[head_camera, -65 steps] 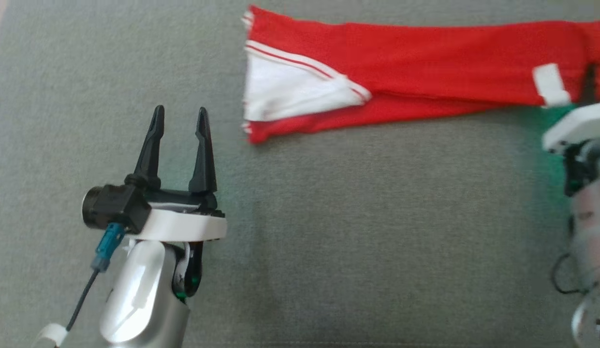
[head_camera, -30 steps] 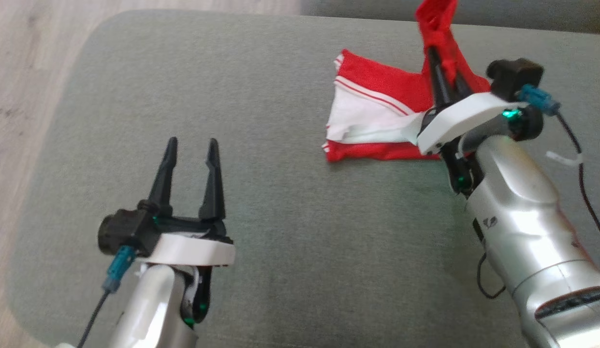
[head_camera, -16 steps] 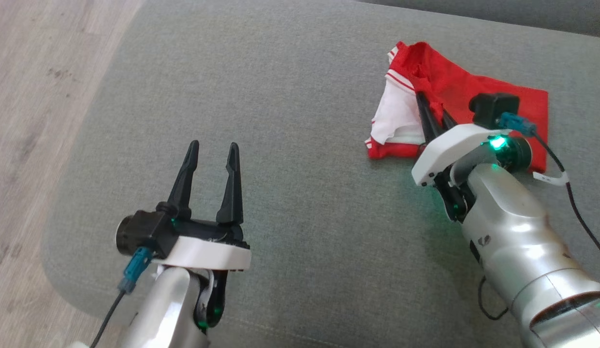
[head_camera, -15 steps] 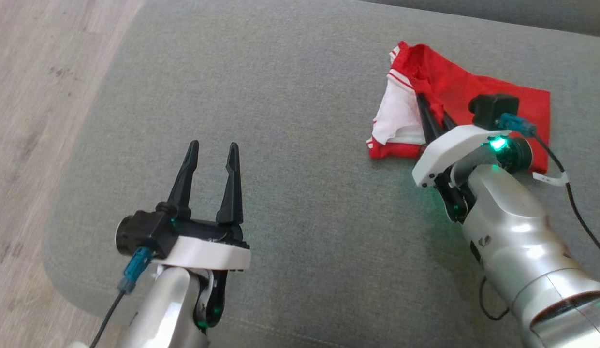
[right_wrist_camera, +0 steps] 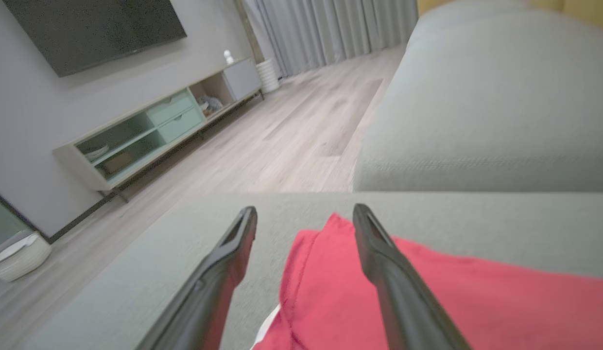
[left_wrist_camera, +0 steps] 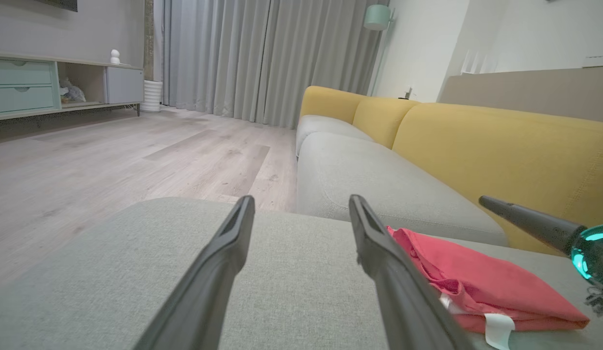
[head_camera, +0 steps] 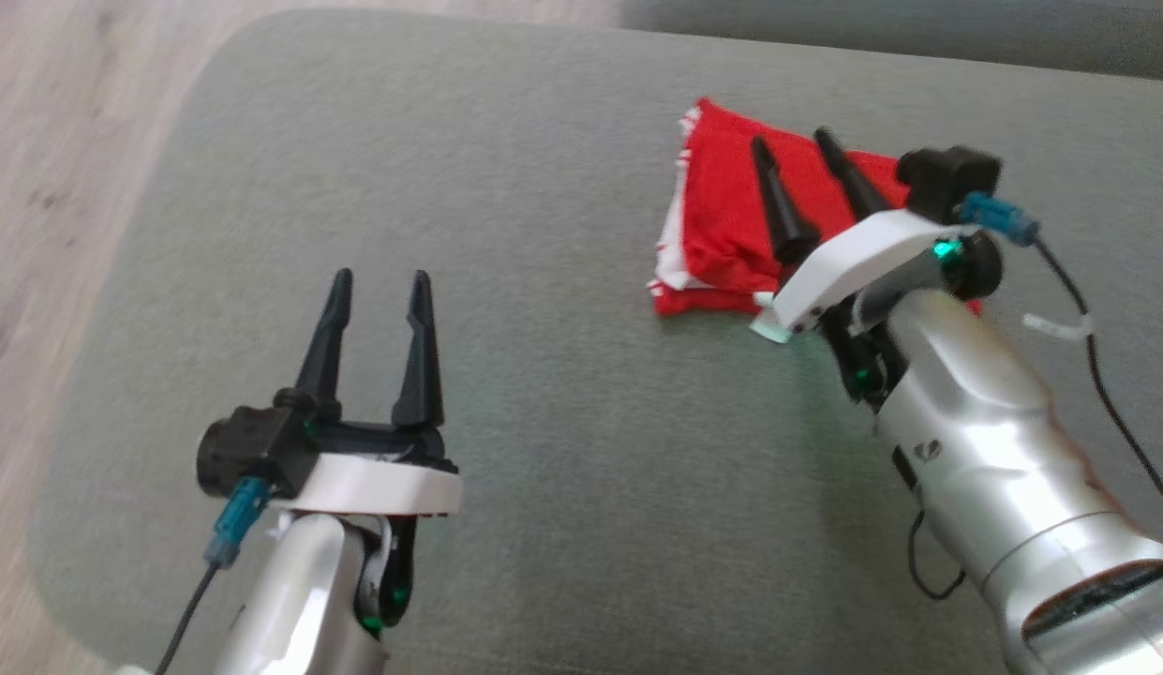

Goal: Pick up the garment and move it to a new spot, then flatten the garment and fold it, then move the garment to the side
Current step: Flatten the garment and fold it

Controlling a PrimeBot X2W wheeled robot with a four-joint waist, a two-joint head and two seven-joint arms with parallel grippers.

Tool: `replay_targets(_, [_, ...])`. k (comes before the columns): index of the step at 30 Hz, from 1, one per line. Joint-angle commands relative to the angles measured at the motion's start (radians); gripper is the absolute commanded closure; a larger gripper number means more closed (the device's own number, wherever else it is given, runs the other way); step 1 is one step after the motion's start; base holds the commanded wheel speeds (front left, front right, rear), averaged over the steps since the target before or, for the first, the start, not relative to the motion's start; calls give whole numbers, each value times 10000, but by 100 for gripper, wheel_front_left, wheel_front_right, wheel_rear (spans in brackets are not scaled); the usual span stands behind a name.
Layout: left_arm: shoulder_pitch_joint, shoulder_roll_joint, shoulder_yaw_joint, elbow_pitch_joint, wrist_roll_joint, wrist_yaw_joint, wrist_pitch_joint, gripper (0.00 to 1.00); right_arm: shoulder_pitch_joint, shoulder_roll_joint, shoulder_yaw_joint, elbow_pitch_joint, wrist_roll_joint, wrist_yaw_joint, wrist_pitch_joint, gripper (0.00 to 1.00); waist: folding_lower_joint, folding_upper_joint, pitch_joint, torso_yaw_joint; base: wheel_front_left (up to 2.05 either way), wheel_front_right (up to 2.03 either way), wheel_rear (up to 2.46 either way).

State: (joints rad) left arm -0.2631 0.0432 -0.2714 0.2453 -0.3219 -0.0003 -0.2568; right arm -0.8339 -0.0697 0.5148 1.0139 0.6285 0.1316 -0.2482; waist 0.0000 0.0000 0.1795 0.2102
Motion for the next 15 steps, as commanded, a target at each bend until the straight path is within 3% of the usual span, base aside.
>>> replay_targets(1, [-253, 70, 493, -360, 146, -20, -49, 0, -230, 194, -389, -487, -521, -9, -132, 0, 0, 0, -233, -500, 0, 0, 0])
replay_targets(6, [-96, 71, 820, -363, 358, -126, -49, 0, 481, 194, -1878, -1362, -2077, -9, -133, 0, 0, 0, -407, -1127, 0, 0, 0])
replay_targets(12, [181, 89, 1266, -270, 700, -361, -49, 0, 2346, 190, -4024, -3593, -4461, -9, -134, 0, 0, 0, -551, -1920, 0, 0, 0])
replay_targets(15, [327, 88, 1480, -235, 861, -426, -49, 0, 3370, 192, -4639, -4661, -4949, -9, -134, 0, 0, 0, -634, -2207, 0, 0, 0])
